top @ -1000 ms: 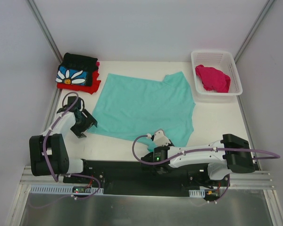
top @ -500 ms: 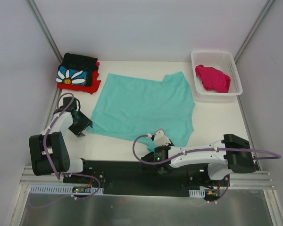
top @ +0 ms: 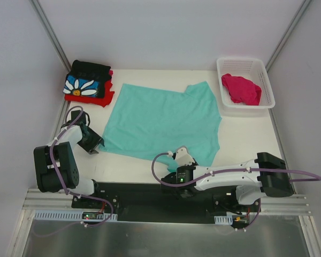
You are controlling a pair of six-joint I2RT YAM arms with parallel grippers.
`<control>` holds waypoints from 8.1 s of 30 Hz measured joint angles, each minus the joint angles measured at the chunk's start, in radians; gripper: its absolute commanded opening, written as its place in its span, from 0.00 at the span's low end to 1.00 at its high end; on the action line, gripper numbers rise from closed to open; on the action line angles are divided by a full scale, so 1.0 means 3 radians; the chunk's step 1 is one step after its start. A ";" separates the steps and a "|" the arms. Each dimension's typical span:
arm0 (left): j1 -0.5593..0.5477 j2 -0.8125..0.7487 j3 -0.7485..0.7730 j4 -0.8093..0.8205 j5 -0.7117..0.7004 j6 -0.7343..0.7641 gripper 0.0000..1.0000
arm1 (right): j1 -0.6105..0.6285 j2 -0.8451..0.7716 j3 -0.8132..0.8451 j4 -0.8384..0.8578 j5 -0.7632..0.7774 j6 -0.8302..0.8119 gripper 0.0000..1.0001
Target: Fold and stack the t-shirts
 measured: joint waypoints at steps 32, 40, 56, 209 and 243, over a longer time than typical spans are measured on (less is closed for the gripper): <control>-0.0025 -0.0175 -0.0041 0.0120 0.0249 0.0058 0.00 | -0.0075 -0.0331 -0.0170 -0.0032 -0.0017 0.0093 0.01; -0.0064 -0.0692 0.0423 -0.0233 0.0289 0.0243 0.00 | -0.0323 -0.0458 -0.0065 -0.0117 0.0135 0.0046 0.01; -0.0238 -0.1471 0.0542 -0.0889 0.0338 0.0525 0.00 | -0.0366 -0.0966 0.0127 -0.0178 0.0170 0.0109 0.01; -0.0348 0.0379 0.1015 -0.0376 0.0373 0.0473 0.00 | -0.3302 -0.0226 0.0174 0.1942 -0.0848 -0.2372 0.01; -0.0481 0.0645 0.1311 -0.0371 0.0088 0.0418 0.00 | -0.3475 0.0164 0.0381 0.2196 -0.0952 -0.2536 0.07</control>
